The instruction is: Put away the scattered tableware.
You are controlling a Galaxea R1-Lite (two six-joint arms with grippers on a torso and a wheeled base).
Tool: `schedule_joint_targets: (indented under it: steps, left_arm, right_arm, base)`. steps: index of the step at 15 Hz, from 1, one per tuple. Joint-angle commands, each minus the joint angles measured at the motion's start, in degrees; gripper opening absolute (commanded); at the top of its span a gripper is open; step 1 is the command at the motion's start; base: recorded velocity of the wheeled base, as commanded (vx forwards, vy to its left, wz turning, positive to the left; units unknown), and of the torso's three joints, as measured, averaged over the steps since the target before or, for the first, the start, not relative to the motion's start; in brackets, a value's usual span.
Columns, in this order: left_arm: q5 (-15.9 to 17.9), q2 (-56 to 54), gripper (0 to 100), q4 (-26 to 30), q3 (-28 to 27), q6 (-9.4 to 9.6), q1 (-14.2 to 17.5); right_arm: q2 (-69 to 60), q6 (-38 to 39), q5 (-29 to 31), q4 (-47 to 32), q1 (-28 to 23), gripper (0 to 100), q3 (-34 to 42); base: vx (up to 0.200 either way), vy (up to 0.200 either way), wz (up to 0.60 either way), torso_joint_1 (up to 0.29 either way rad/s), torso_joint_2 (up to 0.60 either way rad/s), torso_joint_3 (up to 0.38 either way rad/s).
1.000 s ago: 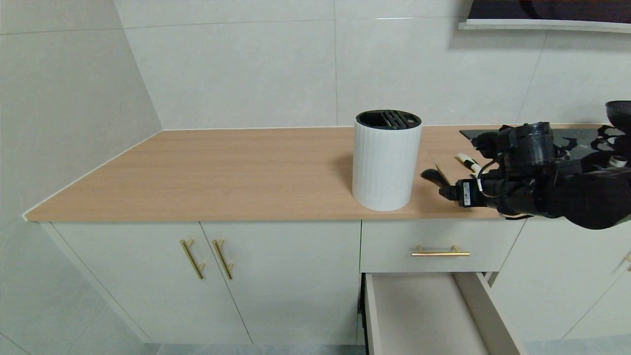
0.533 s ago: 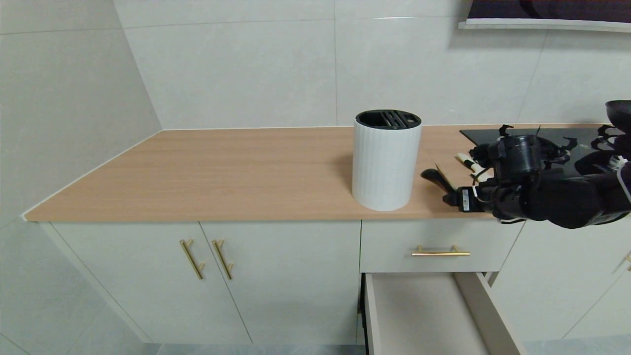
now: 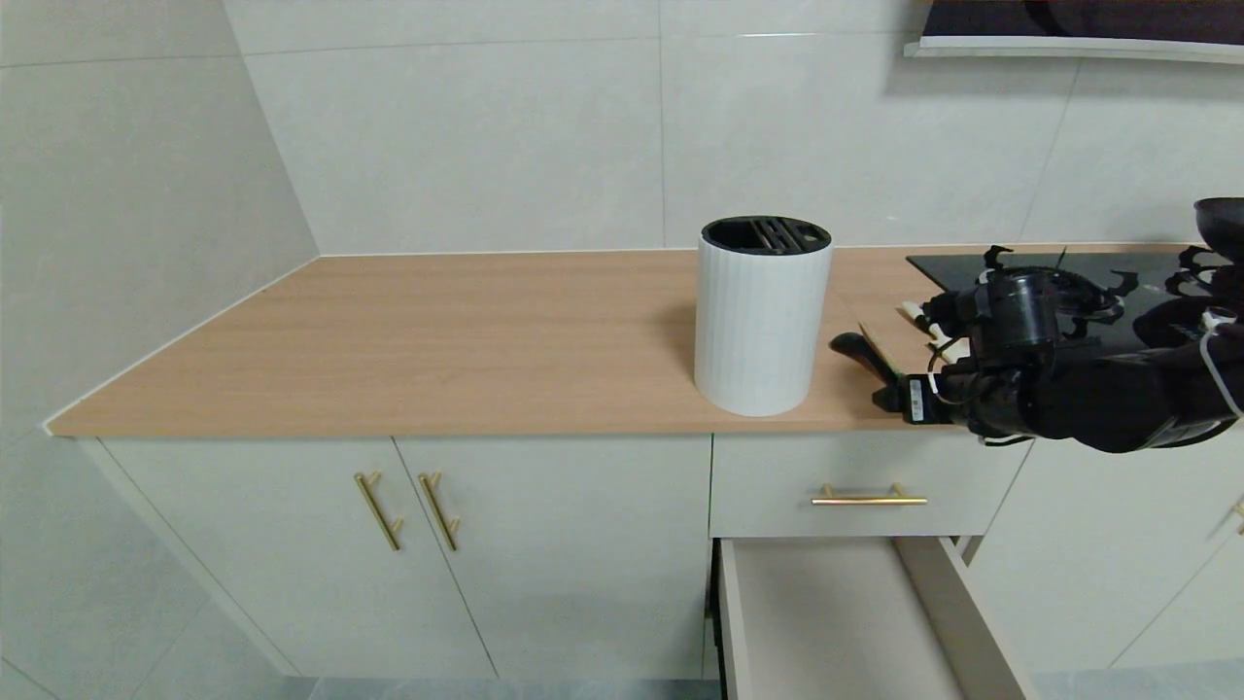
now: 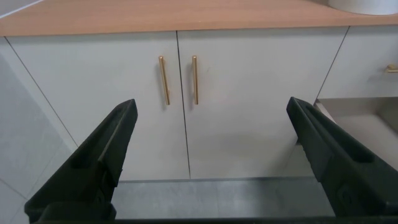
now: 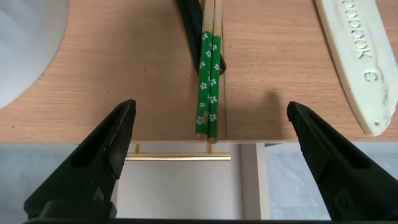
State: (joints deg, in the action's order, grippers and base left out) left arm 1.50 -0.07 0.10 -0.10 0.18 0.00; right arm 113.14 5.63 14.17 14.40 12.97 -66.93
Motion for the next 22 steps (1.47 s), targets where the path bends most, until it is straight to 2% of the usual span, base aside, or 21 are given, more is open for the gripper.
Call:
schedule_joint_targets:
  steps: [1,2,12,16,17,18,19,20,22]
  left_arm:
    - [0.0,0.1,100,0.0,0.0,-0.01,0.0]
    - [0.0,0.1,100,0.0,0.0,-0.01,0.0]
    - [0.0,0.1,100,0.0,0.0,-0.01,0.0]
    - [0.0,0.1,100,0.0,0.0,-0.01,0.0]
    - [0.0,0.1,100,0.0,0.0,0.08,0.0]
    - [0.0,0.1,100,0.0,0.0,-0.01,0.0]
    - [0.0,0.1,100,0.0,0.0,-0.01,0.0]
    - [0.0,0.1,100,0.0,0.0,-0.01,0.0]
    - [0.0,0.1,100,0.0,0.0,-0.01,0.0]
  right_arm:
    - [0.1,0.0,0.0,0.0,0.0,100,0.0]
    - [0.1,0.0,0.0,0.0,0.0,0,-0.1]
    - [-1.9,0.1,0.1,-0.1,0.0,0,0.0]
    - [-13.6,2.7,0.3,-1.7,0.2,0,5.5]
    - [-17.3,2.7,0.3,-3.7,0.2,0,6.5]
    - [-23.4,2.8,0.0,-11.1,0.2,0,7.4]
    - [-25.6,2.8,-0.2,-14.2,0.3,0,7.5]
    - [-31.2,2.9,-1.2,-21.2,0.6,0,7.5]
    - [-38.0,2.9,-4.8,-29.2,0.7,0,7.8]
  base:
    - [0.000,0.000,0.00,0.000,0.00,0.000]
    - [0.000,0.000,0.00,0.000,0.00,0.000]
    - [0.000,0.000,0.00,0.000,0.00,0.000]
    - [0.000,0.000,0.00,0.000,0.00,0.000]
    - [0.000,0.000,0.00,0.000,0.00,0.000]
    - [0.000,0.000,0.00,0.000,0.00,0.000]
    - [0.000,0.000,0.00,0.000,0.00,0.000]
    - [0.000,0.000,0.00,0.000,0.00,0.000]
    - [0.000,0.000,0.00,0.000,0.00,0.000]
